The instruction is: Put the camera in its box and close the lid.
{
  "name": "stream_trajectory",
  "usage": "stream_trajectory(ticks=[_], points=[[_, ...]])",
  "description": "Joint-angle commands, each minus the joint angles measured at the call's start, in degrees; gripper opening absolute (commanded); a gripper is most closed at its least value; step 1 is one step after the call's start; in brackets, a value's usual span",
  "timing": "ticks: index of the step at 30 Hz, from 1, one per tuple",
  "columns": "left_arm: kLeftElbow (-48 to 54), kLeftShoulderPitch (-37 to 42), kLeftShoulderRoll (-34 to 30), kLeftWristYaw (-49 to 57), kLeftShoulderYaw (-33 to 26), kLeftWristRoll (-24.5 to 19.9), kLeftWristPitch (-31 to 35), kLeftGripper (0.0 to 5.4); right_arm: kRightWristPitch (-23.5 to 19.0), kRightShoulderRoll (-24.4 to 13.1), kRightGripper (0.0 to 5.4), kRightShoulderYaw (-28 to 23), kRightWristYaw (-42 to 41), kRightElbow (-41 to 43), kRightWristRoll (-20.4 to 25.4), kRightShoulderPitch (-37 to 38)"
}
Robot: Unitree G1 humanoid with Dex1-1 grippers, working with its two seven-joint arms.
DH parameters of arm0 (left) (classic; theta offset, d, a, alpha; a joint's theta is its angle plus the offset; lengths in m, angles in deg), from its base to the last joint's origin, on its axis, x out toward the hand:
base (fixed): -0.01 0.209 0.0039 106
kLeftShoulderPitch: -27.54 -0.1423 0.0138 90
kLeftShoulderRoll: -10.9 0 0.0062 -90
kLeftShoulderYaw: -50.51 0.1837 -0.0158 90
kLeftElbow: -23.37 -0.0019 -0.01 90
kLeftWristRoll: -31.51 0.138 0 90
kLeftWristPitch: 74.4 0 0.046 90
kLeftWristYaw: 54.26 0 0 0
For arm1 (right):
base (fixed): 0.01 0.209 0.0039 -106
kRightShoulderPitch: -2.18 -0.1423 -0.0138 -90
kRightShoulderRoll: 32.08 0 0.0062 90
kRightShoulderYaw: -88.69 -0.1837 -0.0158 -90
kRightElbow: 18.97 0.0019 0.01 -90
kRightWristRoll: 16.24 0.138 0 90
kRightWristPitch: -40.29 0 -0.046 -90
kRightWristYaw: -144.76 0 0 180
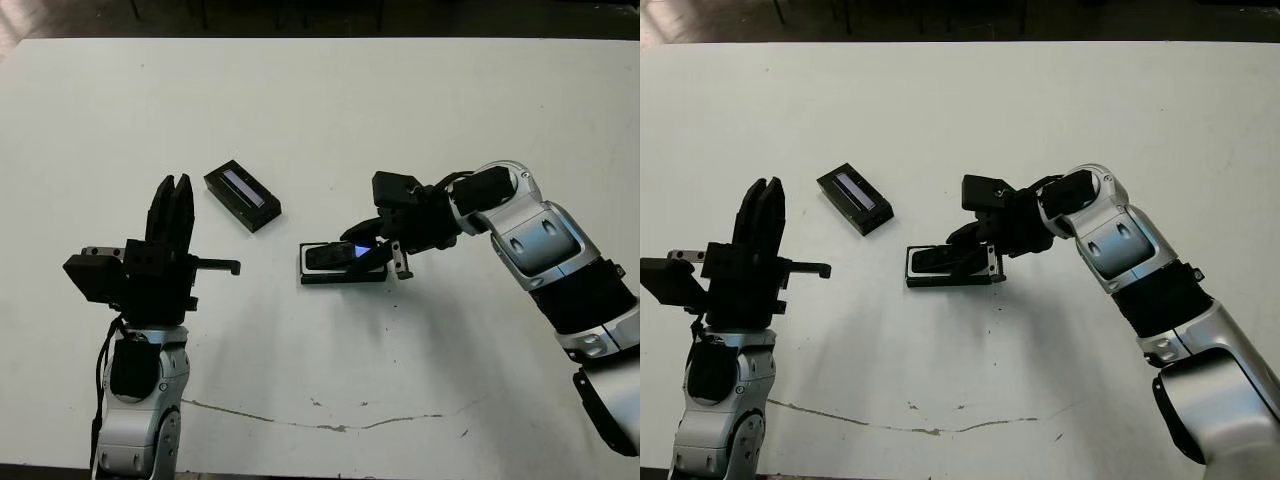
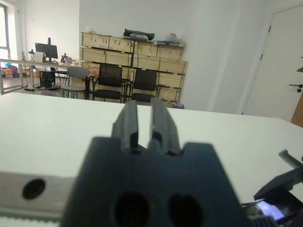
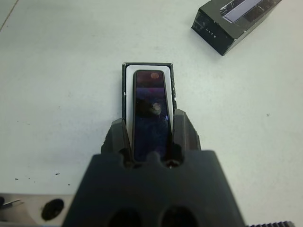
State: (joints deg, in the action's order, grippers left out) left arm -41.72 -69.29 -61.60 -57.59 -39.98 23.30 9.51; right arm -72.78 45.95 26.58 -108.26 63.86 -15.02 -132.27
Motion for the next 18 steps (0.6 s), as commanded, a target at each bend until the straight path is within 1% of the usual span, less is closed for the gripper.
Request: stream_trajectory(ticks=[1, 2, 6, 7, 9, 11, 14, 18], points=[[-0.3, -1.1, 0.0, 0.3, 0.1, 0.4, -0.1, 0.0, 0.1, 0.4, 0.23, 0.7, 0.5, 0.3, -0.6, 1.1], [-0.4, -1.1, 0.0, 0.2, 0.1, 0.4, -0.3, 0.0, 0.0, 0.5, 0.23, 0.6, 0.6, 0.4, -0.5, 1.2], [-0.6, -1.0, 0.0, 0.0, 0.1, 0.1, -0.5, 0.0, -2.8, 0.6, 0.23, 0.4, 1.0, 1.2, -0.1, 1.4], [-0.6, -1.0, 0.0, 0.1, 0.1, 0.4, -0.6, 0.0, -3.4, 0.7, 0.52, 0.2, 0.8, 1.2, 0.4, 1.3], [-0.4, -1.0, 0.0, 0.3, 0.1, 0.6, -0.2, 0.0, -3.5, 0.8, 0.81, -0.4, 0.5, 0.9, 1.1, 1.1], [-0.4, -1.0, 0.1, 0.2, 0.1, 0.3, -0.2, 0.0, -1.8, 0.8, 1.28, -1.2, 0.7, 0.4, 1.5, 1.1], [-0.6, -0.9, 0.1, 0.1, 0.0, -0.1, -0.2, 0.0, -0.7, 0.4, 1.95, -1.9, 1.6, 0.8, 0.9, 0.6], [-0.8, -0.7, 0.0, 0.1, -0.1, 0.1, -0.3, 0.0, 3.2, -0.1, 2.8, -3.2, 2.1, 0.2, 0.5, 0.1]])
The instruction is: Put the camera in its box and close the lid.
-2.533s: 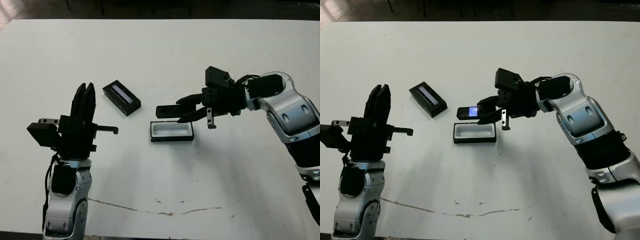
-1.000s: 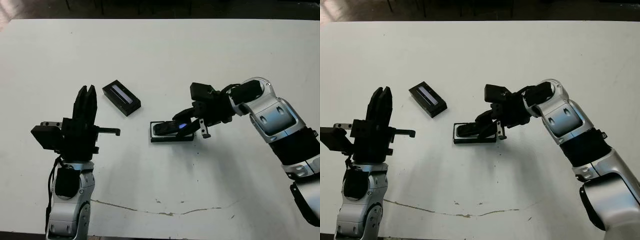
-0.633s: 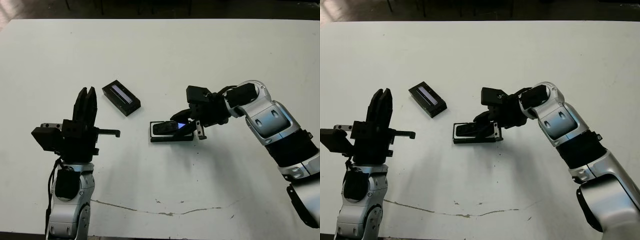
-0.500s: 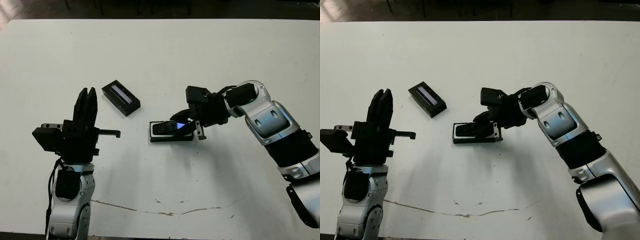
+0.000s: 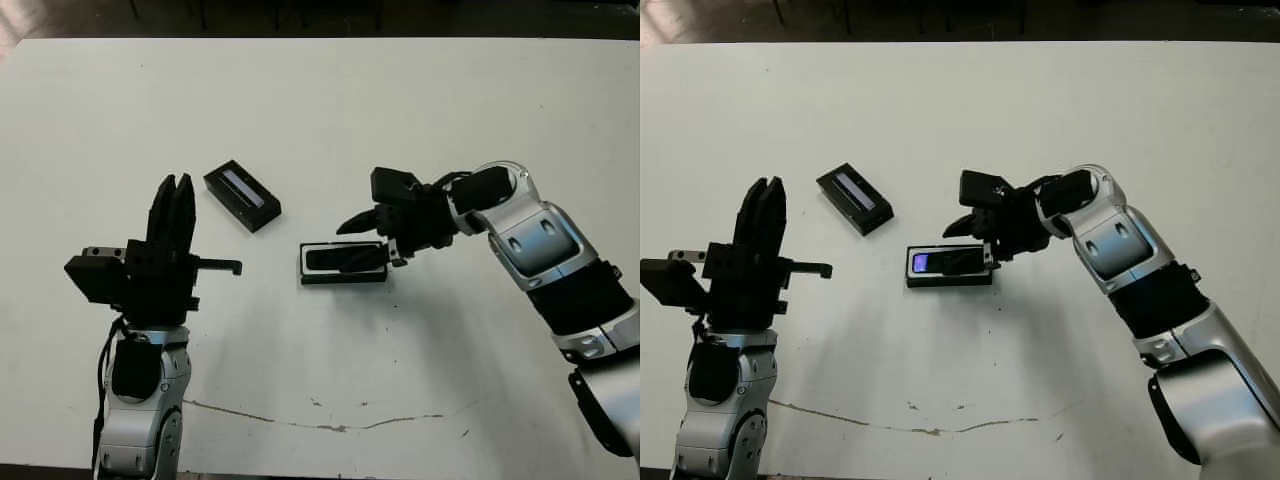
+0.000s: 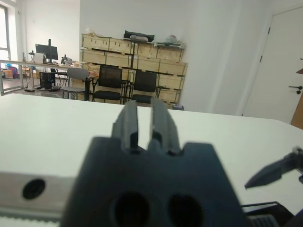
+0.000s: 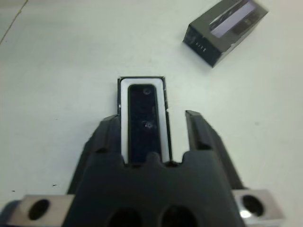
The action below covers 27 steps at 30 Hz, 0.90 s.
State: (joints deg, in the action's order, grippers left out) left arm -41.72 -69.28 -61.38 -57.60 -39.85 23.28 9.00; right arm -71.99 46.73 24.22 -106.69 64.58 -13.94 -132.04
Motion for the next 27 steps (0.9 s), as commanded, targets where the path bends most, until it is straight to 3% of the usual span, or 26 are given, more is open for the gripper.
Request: stream_trajectory(ticks=[1, 8, 12, 16, 19, 23, 27], points=[[-0.8, -0.7, -0.2, 0.1, -0.2, 0.2, 0.2, 0.0, 3.3, -1.0, 3.0, -1.0, 0.8, -0.6, -0.9, -0.2], [-1.0, -0.5, -0.4, 0.2, -0.3, 0.7, 0.0, 0.0, 4.8, -1.7, 4.53, -4.3, 2.5, 0.2, -0.4, 0.0], [-0.8, -0.5, -0.4, 0.1, -0.3, 0.6, 0.2, 0.0, 0.5, -1.5, 5.38, -8.3, 4.1, 1.9, 2.5, 0.2], [-0.6, -0.6, -0.3, 0.2, -0.3, 0.8, 0.4, 0.0, -6.1, 1.0, 5.38, -16.0, 13.1, 9.2, 7.1, 4.7], [-0.8, -0.5, -0.5, 0.0, -0.5, 0.7, 0.3, 0.0, -6.5, 3.1, 5.29, -19.3, 22.9, 15.5, 6.3, 9.4], [-1.0, -0.4, -0.6, -0.2, -0.7, 0.5, 0.2, 0.0, -4.2, 4.4, 4.58, -19.2, 32.4, 21.0, 2.7, 14.6], [-1.0, -0.2, -0.5, -0.3, -0.7, 0.3, 0.5, 0.0, 3.1, 3.4, 3.67, -16.8, 35.8, 23.7, -1.4, 19.4]])
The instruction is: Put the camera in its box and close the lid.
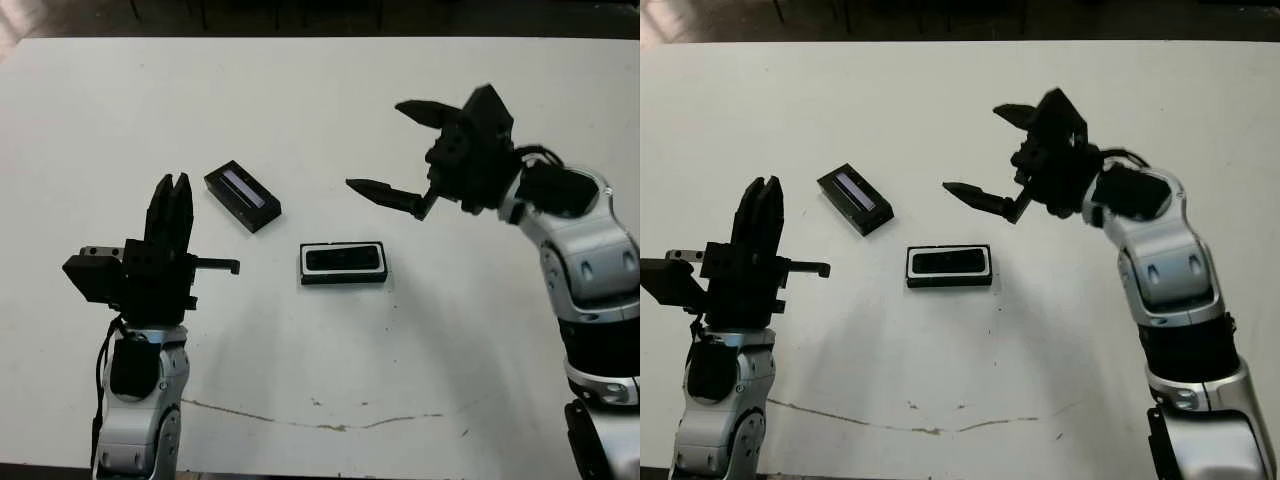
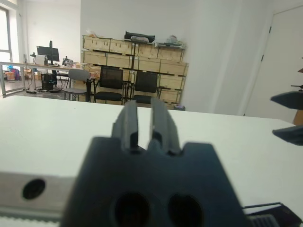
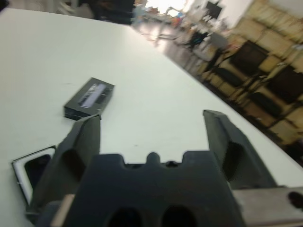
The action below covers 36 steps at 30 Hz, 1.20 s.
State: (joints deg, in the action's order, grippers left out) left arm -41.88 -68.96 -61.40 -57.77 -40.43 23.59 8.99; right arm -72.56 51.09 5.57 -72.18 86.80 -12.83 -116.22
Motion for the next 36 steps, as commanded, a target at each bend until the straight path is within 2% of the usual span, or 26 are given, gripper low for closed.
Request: stream_trajectory(ticks=[1, 5, 12, 16, 19, 27, 36], points=[[-0.8, -0.5, -0.5, 0.0, -0.1, 0.1, 0.5, 0.0, 4.6, -1.2, 3.42, 2.4, 1.7, 2.2, -3.4, 4.5], [-0.8, -0.4, -0.5, 0.1, -0.1, 0.4, 0.5, 0.0, 6.7, -2.1, 2.52, 4.4, 3.1, 5.3, -6.9, 8.0], [-0.8, -0.3, -0.5, -0.1, -0.2, -0.3, 1.0, 0.0, 14.0, -3.1, 0.99, 7.0, 5.4, 8.7, -12.9, 13.4], [-0.6, -0.3, -0.7, 0.0, 0.0, 0.0, 1.2, 0.0, 16.2, -2.8, 0.06, 7.5, 6.5, 8.8, -15.2, 14.5], [-0.7, -0.3, -0.7, 0.0, 0.0, 0.2, 1.0, 0.0, 16.3, -3.1, 0.03, 8.1, 6.6, 8.4, -17.2, 14.6], [-0.3, -0.7, -0.8, -0.1, 0.0, 0.0, 1.0, 0.0, 12.5, -4.0, 0.03, 10.4, 4.1, 8.1, -20.5, 15.2], [-0.3, -1.1, -0.9, -0.3, 0.0, -0.1, 0.8, 0.0, 15.5, -5.0, 0.03, 13.0, 2.8, 3.4, -20.9, 18.1]])
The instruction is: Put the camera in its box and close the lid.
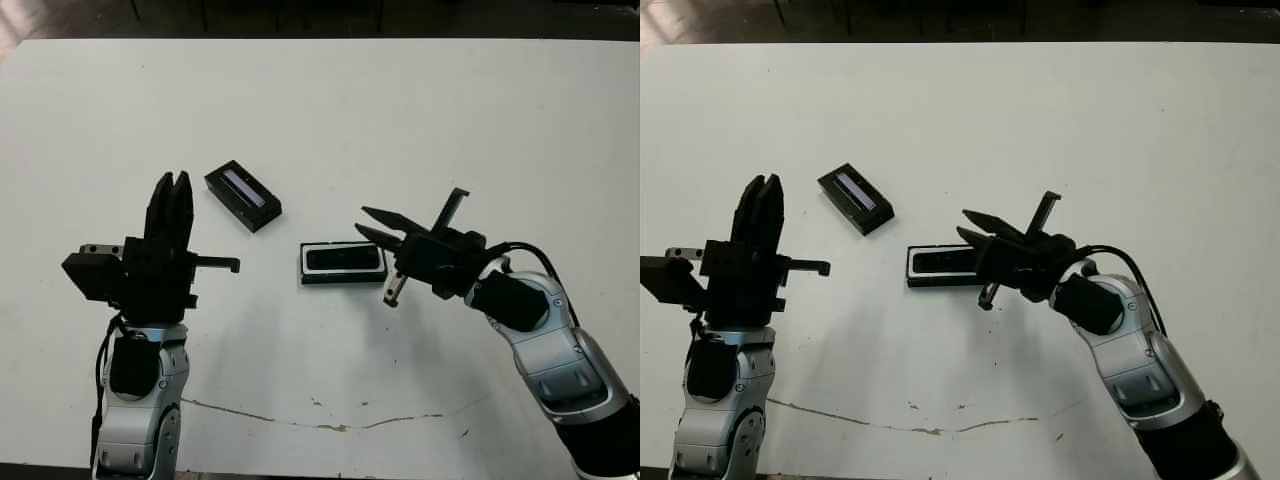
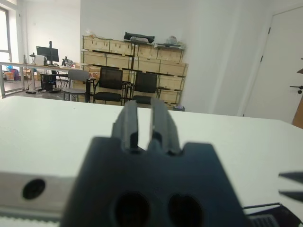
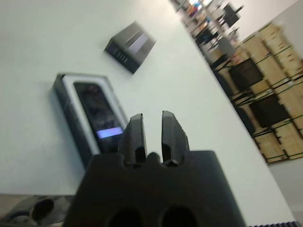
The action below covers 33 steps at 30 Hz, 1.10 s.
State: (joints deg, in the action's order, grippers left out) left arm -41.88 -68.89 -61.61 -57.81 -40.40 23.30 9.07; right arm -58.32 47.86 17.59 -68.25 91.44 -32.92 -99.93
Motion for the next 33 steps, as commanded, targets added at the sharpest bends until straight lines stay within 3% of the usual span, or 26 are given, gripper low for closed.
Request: stream_trajectory(ticks=[1, 15, 18, 25, 27, 33], points=[[-0.3, -1.2, -0.6, -0.3, -0.1, 0.1, 0.7, 0.0, 1.5, -2.2, 0.03, 1.2, -1.5, -1.4, -1.1, 2.2], [-1.0, -0.8, -0.7, -0.3, -0.3, 0.1, 0.2, 0.0, 1.7, -5.3, 0.03, 0.2, -4.4, 0.6, 0.7, 5.5], [-1.0, -0.7, -0.9, -0.3, -0.5, 0.3, 0.2, 0.0, 3.1, -3.0, 0.03, -2.4, -0.8, 1.9, 2.1, 6.8], [0.2, 0.2, -2.4, -1.1, -1.5, -0.5, 0.8, 0.0, 8.2, 5.2, 0.03, -11.0, 8.7, 4.1, 10.8, 6.9], [1.5, 0.7, -3.4, -1.9, -1.9, -1.1, 1.4, 0.0, 6.8, 7.3, 0.03, -13.2, 10.3, 5.4, 14.2, 6.3], [10.9, 3.3, -7.6, -1.9, -3.1, -3.3, 14.3, 0.0, 4.1, 8.5, 0.03, -16.7, 11.4, 7.6, 19.1, 4.1]])
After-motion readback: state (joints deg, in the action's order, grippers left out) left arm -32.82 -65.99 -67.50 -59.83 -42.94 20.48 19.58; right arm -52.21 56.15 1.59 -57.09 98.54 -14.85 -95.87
